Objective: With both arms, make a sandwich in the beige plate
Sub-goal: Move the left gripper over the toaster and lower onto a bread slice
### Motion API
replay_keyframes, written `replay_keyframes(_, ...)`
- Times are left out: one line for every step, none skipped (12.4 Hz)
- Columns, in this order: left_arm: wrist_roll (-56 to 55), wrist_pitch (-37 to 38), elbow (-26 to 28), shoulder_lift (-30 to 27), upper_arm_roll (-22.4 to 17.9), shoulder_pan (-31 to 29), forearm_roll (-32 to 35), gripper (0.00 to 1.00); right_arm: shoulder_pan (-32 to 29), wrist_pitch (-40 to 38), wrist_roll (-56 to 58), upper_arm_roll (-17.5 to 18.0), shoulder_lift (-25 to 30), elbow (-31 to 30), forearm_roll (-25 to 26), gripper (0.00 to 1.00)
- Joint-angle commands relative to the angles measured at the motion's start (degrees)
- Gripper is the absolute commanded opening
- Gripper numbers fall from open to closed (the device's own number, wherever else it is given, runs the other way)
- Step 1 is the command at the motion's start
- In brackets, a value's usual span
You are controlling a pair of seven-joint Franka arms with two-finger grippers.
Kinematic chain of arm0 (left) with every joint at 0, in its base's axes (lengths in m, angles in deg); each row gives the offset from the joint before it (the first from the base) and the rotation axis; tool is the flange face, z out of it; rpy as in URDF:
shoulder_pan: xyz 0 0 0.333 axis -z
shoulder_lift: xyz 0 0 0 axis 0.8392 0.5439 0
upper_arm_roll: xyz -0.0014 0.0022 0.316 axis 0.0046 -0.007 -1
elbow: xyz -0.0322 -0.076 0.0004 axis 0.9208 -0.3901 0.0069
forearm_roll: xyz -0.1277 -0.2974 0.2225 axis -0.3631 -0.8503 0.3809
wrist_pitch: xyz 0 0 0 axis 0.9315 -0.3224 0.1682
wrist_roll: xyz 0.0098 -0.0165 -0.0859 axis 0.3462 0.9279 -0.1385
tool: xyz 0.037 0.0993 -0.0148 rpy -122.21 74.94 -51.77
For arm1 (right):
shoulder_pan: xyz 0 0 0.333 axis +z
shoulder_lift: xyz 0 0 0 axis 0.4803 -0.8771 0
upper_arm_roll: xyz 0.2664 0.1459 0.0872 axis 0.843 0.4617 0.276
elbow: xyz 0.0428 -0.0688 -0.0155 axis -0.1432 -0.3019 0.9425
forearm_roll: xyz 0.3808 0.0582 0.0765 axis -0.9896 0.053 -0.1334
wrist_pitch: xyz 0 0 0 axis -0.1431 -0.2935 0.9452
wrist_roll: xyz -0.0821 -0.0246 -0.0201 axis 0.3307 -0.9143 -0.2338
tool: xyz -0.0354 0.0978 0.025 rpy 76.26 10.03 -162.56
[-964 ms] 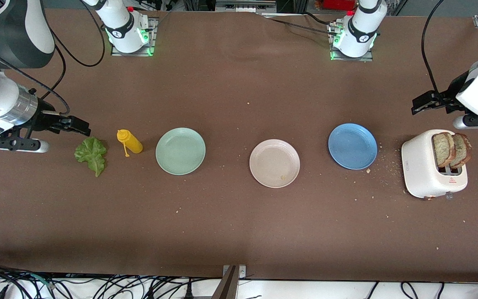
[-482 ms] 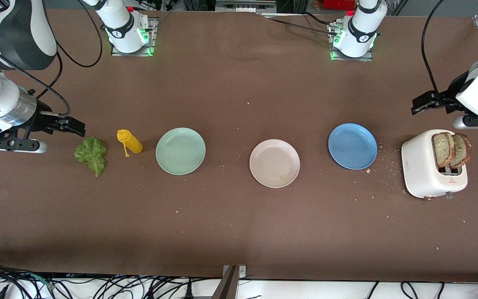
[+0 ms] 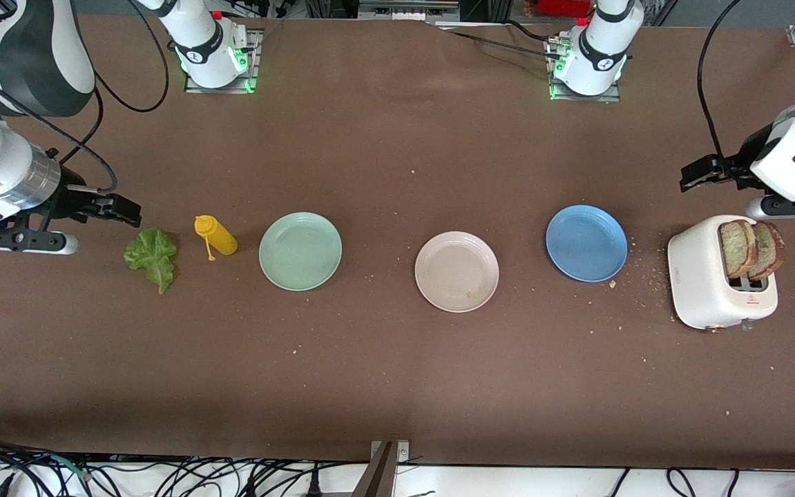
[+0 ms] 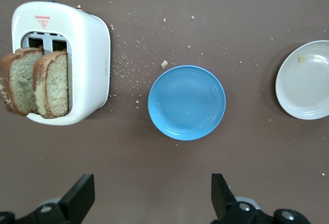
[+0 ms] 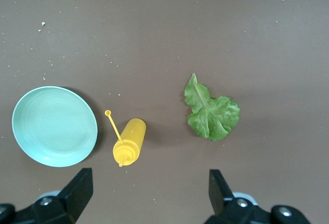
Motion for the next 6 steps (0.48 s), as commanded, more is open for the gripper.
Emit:
replay_keyframes(0.8, -0.2, -1.3, 4.8, -0.3, 1.7, -0.9, 1.00, 0.0, -0.6, 0.7, 0.1, -0.1, 0.4, 0.7, 1.00)
replay_keyframes(0.8, -0.9, -1.3, 6.3, -0.3, 1.7, -1.2, 1.00, 0.0, -0.6, 0.7, 0.1, -0.1, 0.4, 0.7, 1.00)
replay_keyframes(0.8, -0.9, -1.3, 7.3, -0.3, 1.5, -1.2, 1.00, 0.0, -0.6, 0.7, 0.1, -0.1, 0.4, 0.7, 1.00)
replay_keyframes(1.2, -0.9, -1.3, 8.3, -0.3, 0.8, -0.9, 1.00, 0.0, -0.6, 0.7, 0.1, -0.1, 0.4, 0.7, 1.00)
replay_keyframes(4.6, -1.0, -1.3, 9.3, -0.4, -0.5, -0.3, 1.00, 0.0, -0.6, 0.7, 0.1, -0.1, 0.4, 0.7, 1.00)
replay_keyframes(10.9, -1.3, -1.3, 9.9, -0.5, -3.3, -0.3, 1.00, 0.0, -0.6, 0.7, 0.1, -0.1, 0.4, 0.7, 1.00)
